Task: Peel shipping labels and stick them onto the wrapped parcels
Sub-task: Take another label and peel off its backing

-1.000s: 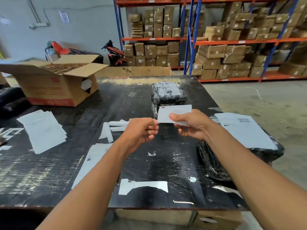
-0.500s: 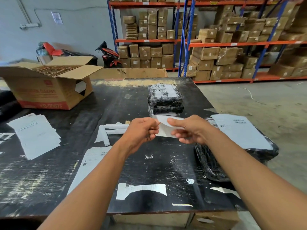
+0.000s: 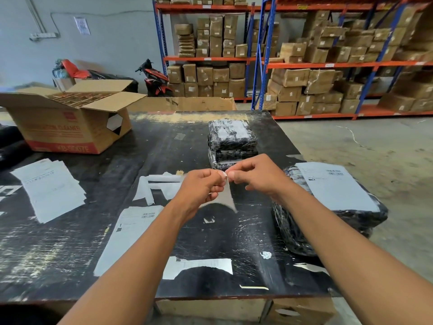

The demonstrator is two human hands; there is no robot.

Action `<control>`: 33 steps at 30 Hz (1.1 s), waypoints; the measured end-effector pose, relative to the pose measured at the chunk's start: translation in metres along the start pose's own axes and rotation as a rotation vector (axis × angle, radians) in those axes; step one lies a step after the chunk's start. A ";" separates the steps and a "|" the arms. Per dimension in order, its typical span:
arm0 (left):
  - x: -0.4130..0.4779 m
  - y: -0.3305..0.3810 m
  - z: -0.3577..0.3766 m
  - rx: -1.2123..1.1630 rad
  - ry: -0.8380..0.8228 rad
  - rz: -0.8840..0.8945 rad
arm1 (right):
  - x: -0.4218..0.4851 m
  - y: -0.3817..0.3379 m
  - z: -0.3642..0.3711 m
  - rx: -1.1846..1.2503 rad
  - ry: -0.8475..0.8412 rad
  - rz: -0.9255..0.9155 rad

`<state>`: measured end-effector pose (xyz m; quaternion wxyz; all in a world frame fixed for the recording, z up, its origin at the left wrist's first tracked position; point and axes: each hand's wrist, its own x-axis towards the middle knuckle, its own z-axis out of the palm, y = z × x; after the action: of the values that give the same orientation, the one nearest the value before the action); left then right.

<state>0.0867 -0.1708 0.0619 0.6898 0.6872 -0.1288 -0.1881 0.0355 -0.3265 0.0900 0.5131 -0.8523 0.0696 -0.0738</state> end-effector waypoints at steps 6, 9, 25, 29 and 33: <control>-0.002 -0.002 0.000 0.039 -0.015 0.025 | -0.005 0.001 -0.003 0.073 -0.027 0.076; -0.001 -0.003 0.001 0.067 -0.022 0.038 | -0.007 0.002 -0.002 0.091 -0.003 0.088; -0.002 -0.002 0.012 -0.060 0.051 -0.062 | -0.006 0.003 0.003 0.231 0.090 0.252; 0.000 -0.002 0.014 -0.208 0.161 -0.094 | -0.006 0.002 0.002 0.267 0.117 0.289; 0.000 -0.003 0.015 -0.261 0.231 -0.045 | -0.005 0.002 0.004 0.291 0.138 0.320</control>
<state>0.0801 -0.1843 0.0597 0.7789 0.6116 -0.0079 -0.1383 0.0309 -0.3232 0.0860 0.6298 -0.7403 0.2275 -0.0588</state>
